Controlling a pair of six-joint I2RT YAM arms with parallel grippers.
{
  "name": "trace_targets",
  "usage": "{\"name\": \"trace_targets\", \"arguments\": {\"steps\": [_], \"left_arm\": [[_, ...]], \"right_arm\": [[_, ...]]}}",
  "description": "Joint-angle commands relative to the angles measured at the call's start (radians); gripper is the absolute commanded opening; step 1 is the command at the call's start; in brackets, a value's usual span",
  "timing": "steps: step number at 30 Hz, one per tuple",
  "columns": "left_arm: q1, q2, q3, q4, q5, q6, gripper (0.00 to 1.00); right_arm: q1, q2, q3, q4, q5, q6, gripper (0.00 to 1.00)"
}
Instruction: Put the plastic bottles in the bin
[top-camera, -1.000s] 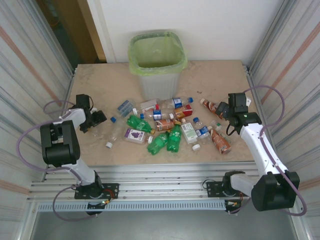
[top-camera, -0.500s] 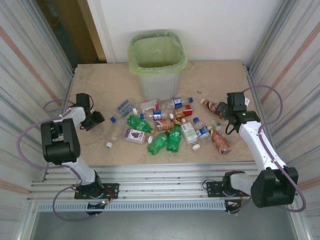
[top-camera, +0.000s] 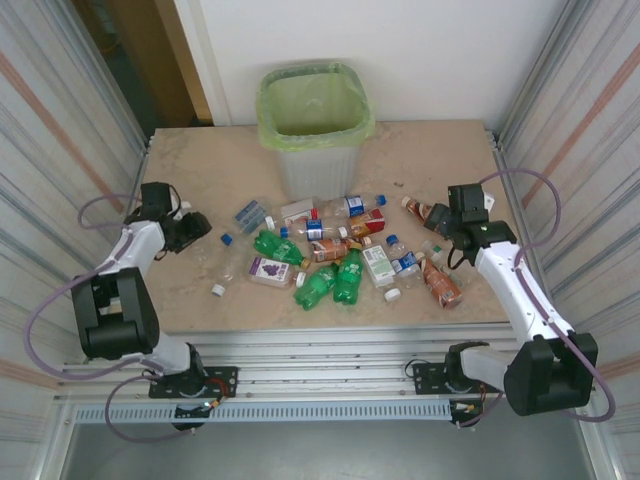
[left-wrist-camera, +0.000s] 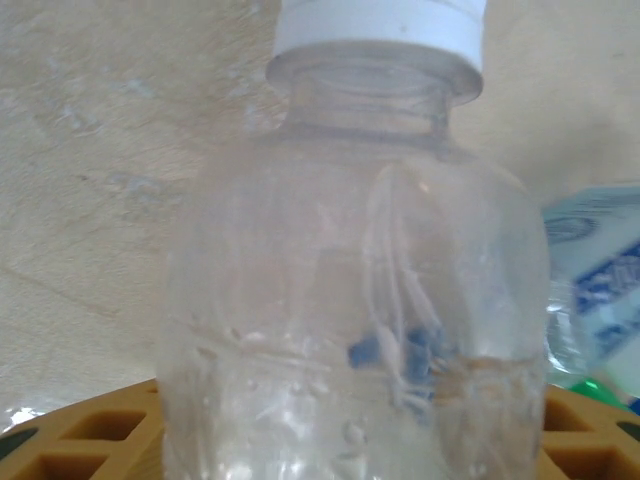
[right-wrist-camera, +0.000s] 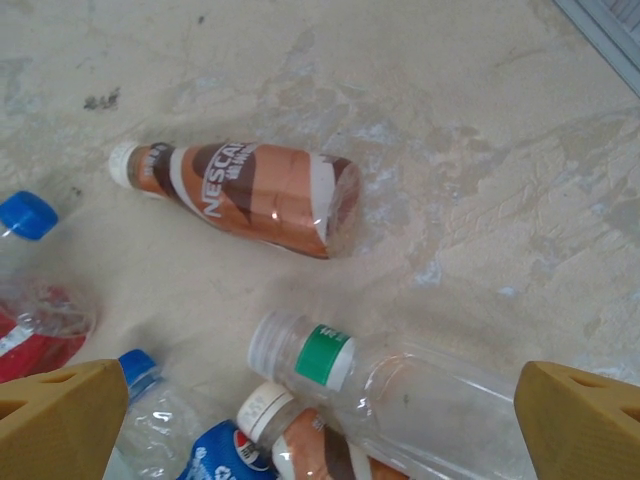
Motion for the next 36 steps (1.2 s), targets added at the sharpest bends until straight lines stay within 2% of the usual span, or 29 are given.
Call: {"name": "trace_targets", "arguments": {"steps": [1, 7, 13, 20, 27, 36], "left_arm": [[0.009, -0.06, 0.037, 0.003, 0.11, -0.019, 0.42], [0.005, -0.153, 0.077, 0.1, 0.231, -0.071, 0.41], [-0.046, -0.205, 0.176, 0.11, 0.281, -0.089, 0.41], [-0.154, -0.221, 0.33, 0.117, 0.258, -0.114, 0.41], [-0.314, -0.106, 0.538, 0.166, 0.204, -0.115, 0.41], [-0.422, 0.089, 0.744, 0.241, 0.147, -0.162, 0.38]], "right_arm": [[0.063, 0.01, 0.042, -0.049, 0.07, 0.079, 0.98], [0.23, -0.018, 0.027, -0.093, 0.176, 0.181, 0.98], [0.276, -0.077, 0.069, -0.152, 0.195, 0.196, 0.98], [0.234, -0.134, 0.1, -0.154, 0.179, 0.101, 0.98], [0.056, -0.078, 0.166, -0.114, 0.012, -0.029, 0.98], [0.043, -0.007, 0.178, -0.026, -0.038, -0.13, 0.98]]}}
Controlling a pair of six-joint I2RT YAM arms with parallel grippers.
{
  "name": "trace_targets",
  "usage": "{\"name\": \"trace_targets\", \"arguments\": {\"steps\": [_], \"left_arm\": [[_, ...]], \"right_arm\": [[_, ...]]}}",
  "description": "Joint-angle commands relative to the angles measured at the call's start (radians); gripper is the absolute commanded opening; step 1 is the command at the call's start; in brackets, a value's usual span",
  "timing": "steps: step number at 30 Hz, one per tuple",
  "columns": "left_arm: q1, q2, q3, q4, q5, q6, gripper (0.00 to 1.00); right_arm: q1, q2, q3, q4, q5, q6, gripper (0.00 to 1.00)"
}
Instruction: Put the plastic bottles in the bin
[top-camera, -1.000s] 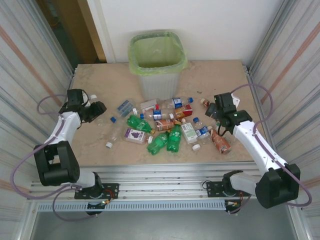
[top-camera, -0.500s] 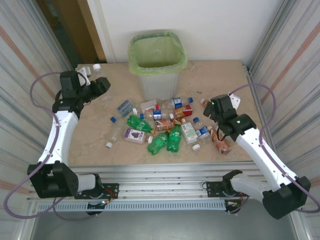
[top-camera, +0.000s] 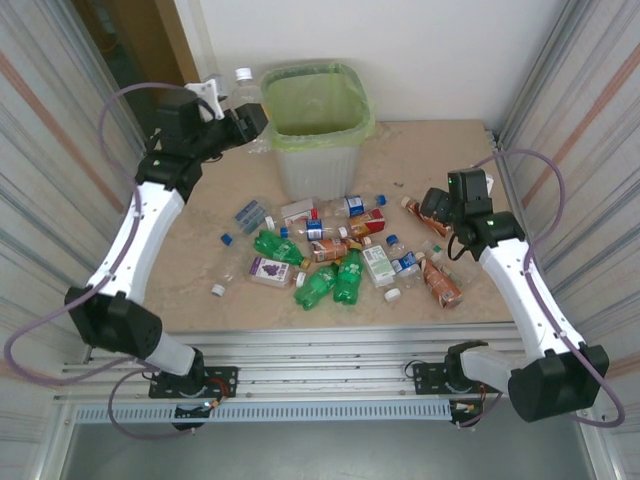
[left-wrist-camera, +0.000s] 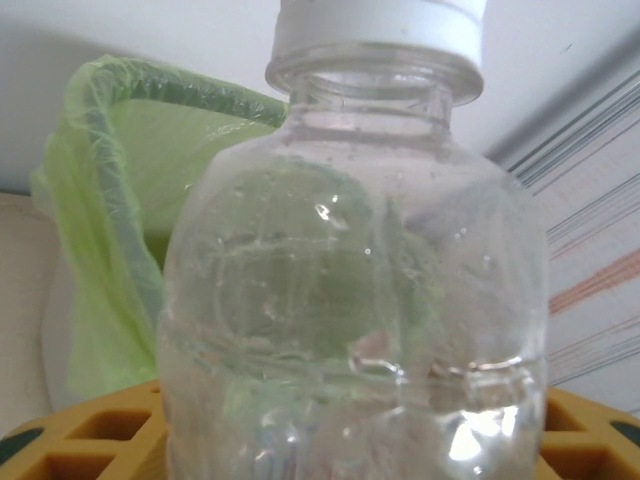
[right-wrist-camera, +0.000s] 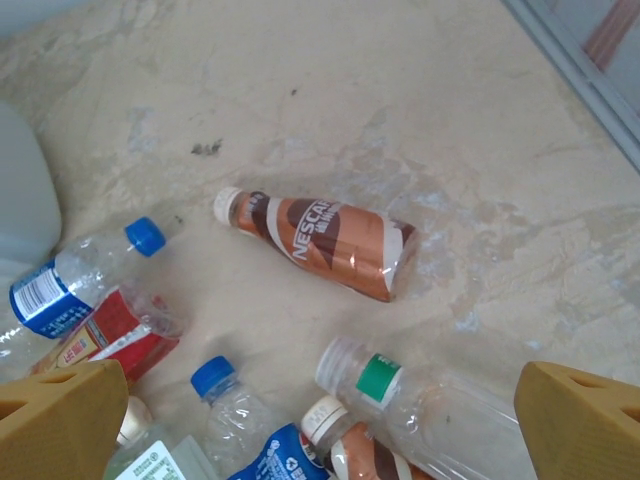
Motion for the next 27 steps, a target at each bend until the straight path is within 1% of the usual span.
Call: {"name": "trace_targets", "arguments": {"steps": [1, 7, 11, 13, 15, 19, 23, 27], "left_arm": [[-0.022, 0.051, 0.084, 0.065, -0.035, -0.023, 0.38], [-0.033, 0.184, 0.222, 0.117, -0.011, -0.008, 0.39], [-0.024, 0.281, 0.312, 0.11, 0.022, -0.01, 0.39], [-0.022, 0.322, 0.361, 0.112, 0.053, -0.008, 0.39], [-0.026, 0.359, 0.404, 0.121, 0.06, -0.002, 0.39], [-0.039, 0.43, 0.489, 0.09, 0.019, 0.059, 0.39], [-0.057, 0.505, 0.588, -0.006, -0.024, 0.137, 0.41], [-0.066, 0.547, 0.624, -0.046, -0.069, 0.194, 0.42]], "right_arm": [[-0.006, 0.009, 0.016, 0.038, -0.032, -0.048, 0.98], [-0.005, -0.009, -0.019, 0.062, -0.022, -0.037, 0.98], [-0.001, -0.013, -0.003, 0.047, 0.004, 0.015, 0.98], [0.0, -0.004, 0.015, 0.045, 0.001, 0.015, 0.98], [-0.001, 0.006, 0.028, 0.039, 0.01, 0.017, 0.98], [-0.003, 0.038, 0.054, 0.019, 0.019, 0.028, 0.98], [-0.004, 0.07, 0.1, -0.012, 0.031, 0.031, 0.98], [-0.005, 0.084, 0.121, -0.034, 0.046, 0.039, 0.98]]}}
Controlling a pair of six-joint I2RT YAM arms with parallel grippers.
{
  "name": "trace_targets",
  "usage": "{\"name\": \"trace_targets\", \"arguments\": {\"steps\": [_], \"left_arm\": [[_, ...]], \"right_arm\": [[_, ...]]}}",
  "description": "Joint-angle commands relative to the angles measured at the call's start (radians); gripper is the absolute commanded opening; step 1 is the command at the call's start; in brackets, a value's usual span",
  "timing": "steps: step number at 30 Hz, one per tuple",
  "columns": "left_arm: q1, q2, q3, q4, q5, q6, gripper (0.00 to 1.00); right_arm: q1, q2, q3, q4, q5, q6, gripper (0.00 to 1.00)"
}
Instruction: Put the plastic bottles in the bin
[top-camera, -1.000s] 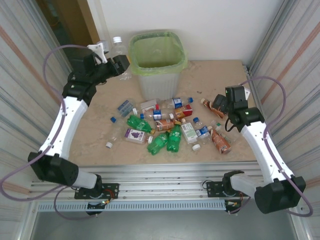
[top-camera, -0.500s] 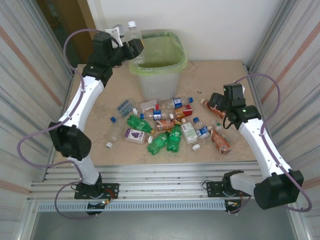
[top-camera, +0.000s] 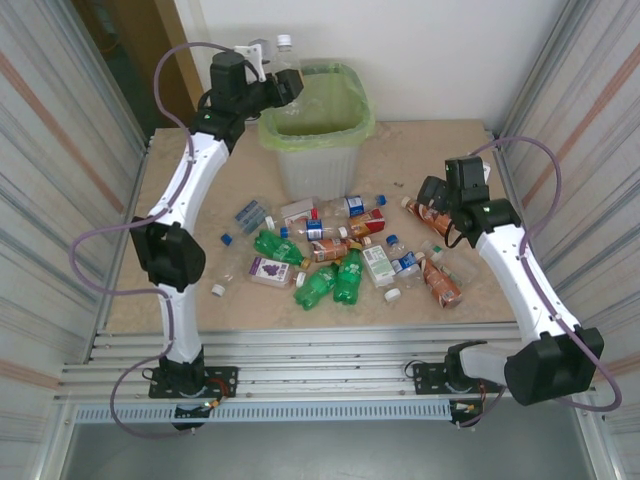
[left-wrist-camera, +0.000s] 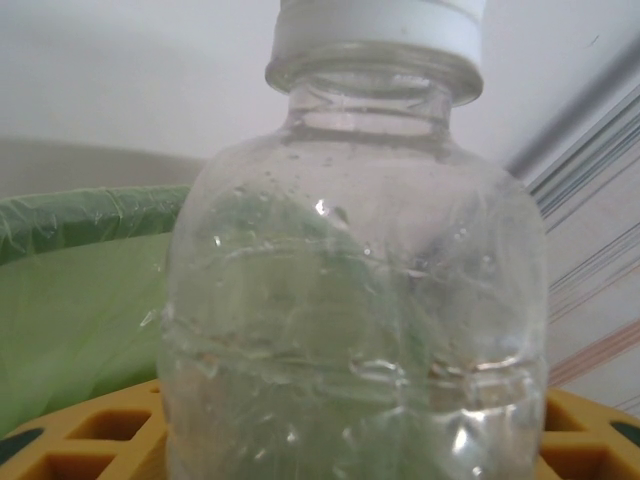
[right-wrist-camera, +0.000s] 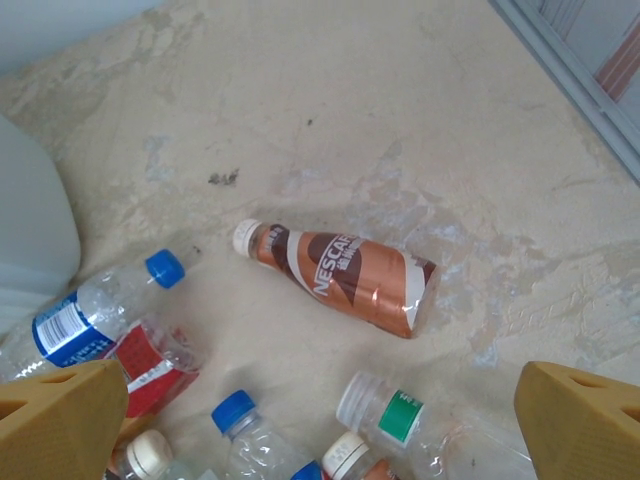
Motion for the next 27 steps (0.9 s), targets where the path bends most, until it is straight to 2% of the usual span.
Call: {"name": "trace_targets", "arguments": {"steps": [1, 10, 27], "left_arm": [[-0.013, 0.022, 0.046, -0.044, -0.046, 0.091, 0.42], [-0.046, 0.068, 0.046, -0.111, -0.155, 0.21, 0.45], [-0.06, 0.102, 0.089, -0.143, -0.174, 0.266, 0.68]], "right_arm": [[-0.004, 0.003, 0.031, -0.051, 0.036, 0.04, 0.98], [-0.014, -0.025, 0.008, -0.048, 0.044, 0.039, 0.98], [-0.04, -0.019, 0.028, -0.071, 0.029, 0.044, 0.98]]}}
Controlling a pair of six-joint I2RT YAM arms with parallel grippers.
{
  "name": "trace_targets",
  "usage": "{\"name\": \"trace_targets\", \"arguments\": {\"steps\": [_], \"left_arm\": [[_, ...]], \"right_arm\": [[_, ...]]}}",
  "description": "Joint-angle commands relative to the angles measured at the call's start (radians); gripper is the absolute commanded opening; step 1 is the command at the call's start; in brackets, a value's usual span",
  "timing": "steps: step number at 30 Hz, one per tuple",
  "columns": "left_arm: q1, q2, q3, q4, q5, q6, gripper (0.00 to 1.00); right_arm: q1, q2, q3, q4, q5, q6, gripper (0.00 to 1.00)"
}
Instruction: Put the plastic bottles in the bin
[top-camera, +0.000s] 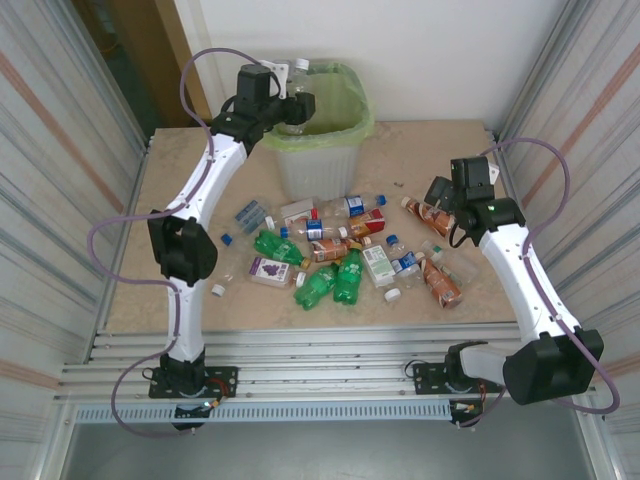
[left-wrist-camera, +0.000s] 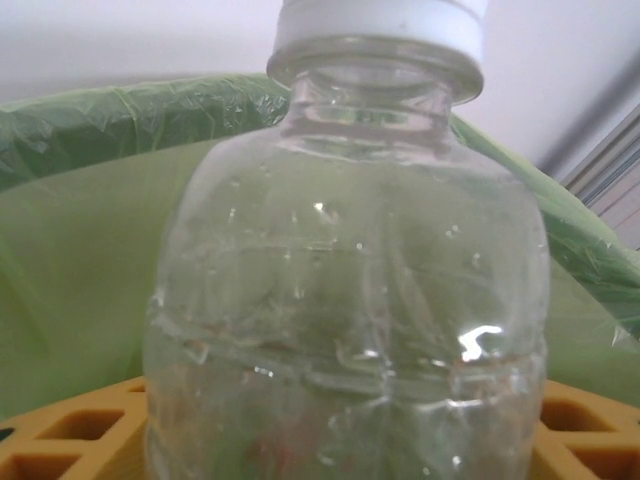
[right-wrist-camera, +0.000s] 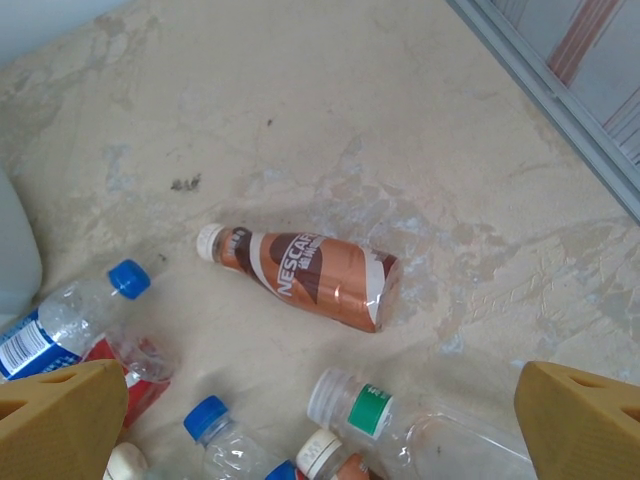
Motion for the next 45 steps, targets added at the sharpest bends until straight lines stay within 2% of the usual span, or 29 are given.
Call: {"name": "trace_targets", "arguments": {"steps": [1, 5, 12, 20, 28, 33, 37, 45], "left_arm": [[-0.006, 0.016, 0.042, -0.007, -0.014, 0.028, 0.7], [-0.006, 0.025, 0.07, -0.034, -0.009, 0.036, 0.73], [-0.006, 0.023, 0.106, -0.053, 0.0, 0.043, 0.87], [-0.007, -0.03, 0.151, -0.064, 0.03, 0.042, 0.98], [-0.006, -0.169, 0.124, -0.11, 0.032, 0.064, 0.99], [-0.006, -0.316, -0.042, -0.128, -0.044, 0.095, 0.99], [-0.002, -0.455, -0.242, -0.116, -0.156, 0.111, 0.99], [0.047, -0.703, -0.612, 0.001, -0.283, 0.024, 0.99]], "right_arm": [[-0.004, -0.018, 0.023, -0.029, 0.008, 0.021, 0.98], [-0.003, -0.034, 0.005, -0.033, 0.01, 0.032, 0.98], [-0.008, -0.037, -0.016, -0.054, 0.011, 0.048, 0.98], [-0.057, 0.021, -0.026, -0.093, -0.075, 0.048, 0.98], [-0.101, 0.107, -0.041, -0.165, -0.174, 0.048, 0.98], [-0.128, 0.145, -0.072, -0.212, -0.22, 0.053, 0.98], [-0.156, 0.151, -0.11, -0.213, -0.254, 0.06, 0.98], [-0.173, 0.212, -0.079, -0.177, -0.295, 0.01, 0.98]]}}
